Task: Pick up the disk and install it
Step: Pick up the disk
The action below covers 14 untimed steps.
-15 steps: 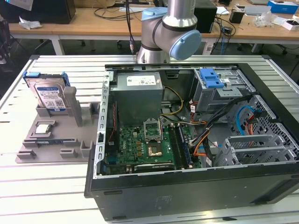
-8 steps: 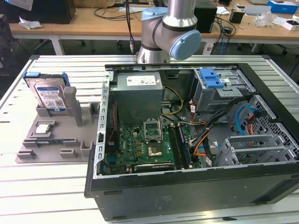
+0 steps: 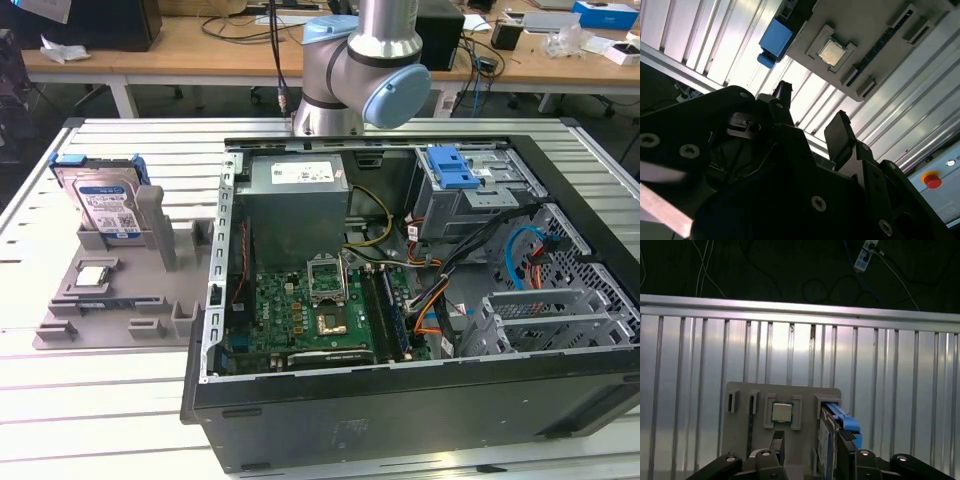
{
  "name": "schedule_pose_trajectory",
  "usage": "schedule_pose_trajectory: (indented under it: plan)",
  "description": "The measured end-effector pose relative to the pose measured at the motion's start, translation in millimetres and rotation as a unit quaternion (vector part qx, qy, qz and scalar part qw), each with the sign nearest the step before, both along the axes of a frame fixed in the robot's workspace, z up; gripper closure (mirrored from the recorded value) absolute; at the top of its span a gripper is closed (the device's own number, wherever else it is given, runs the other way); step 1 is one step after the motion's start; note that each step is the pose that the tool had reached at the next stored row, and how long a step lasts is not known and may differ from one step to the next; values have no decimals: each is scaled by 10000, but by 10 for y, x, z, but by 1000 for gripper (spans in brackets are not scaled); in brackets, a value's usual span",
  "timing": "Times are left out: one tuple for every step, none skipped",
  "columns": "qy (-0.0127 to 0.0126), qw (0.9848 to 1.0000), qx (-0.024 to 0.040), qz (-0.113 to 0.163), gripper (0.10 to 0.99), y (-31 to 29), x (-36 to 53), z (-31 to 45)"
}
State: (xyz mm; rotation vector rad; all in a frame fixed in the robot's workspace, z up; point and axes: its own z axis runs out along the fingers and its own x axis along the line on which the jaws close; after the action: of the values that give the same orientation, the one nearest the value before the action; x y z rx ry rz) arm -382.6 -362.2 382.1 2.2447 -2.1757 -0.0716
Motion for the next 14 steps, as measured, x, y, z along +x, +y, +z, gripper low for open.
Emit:
schedule_pose_trajectory:
  plan:
    - [0,10000,-1,-80,545,0,0,-1]
    - [0,9999,-2,-158,545,0,-1,-1]
    - [0,9997,-2,-261,545,0,-1,-2]
    - [0,9994,-3,-336,545,-1,0,-4]
    - [0,9992,-7,-399,545,-1,1,-4]
    - [0,9992,-7,-405,545,-1,1,-4]
    - [0,9992,-7,-406,545,-1,1,-4]
    - [0,9992,-7,-406,545,-1,1,-4]
    - [0,9992,-8,-407,545,-1,1,-4]
    - [-1,9992,-8,-407,545,1,2,-4]
    - [-1,9992,-7,-407,545,4,2,-5]
    - [-1,9992,-7,-407,545,12,2,-4]
    - [-1,9992,-7,-407,545,29,3,-4]
    - [-1,9992,-7,-407,545,44,5,-5]
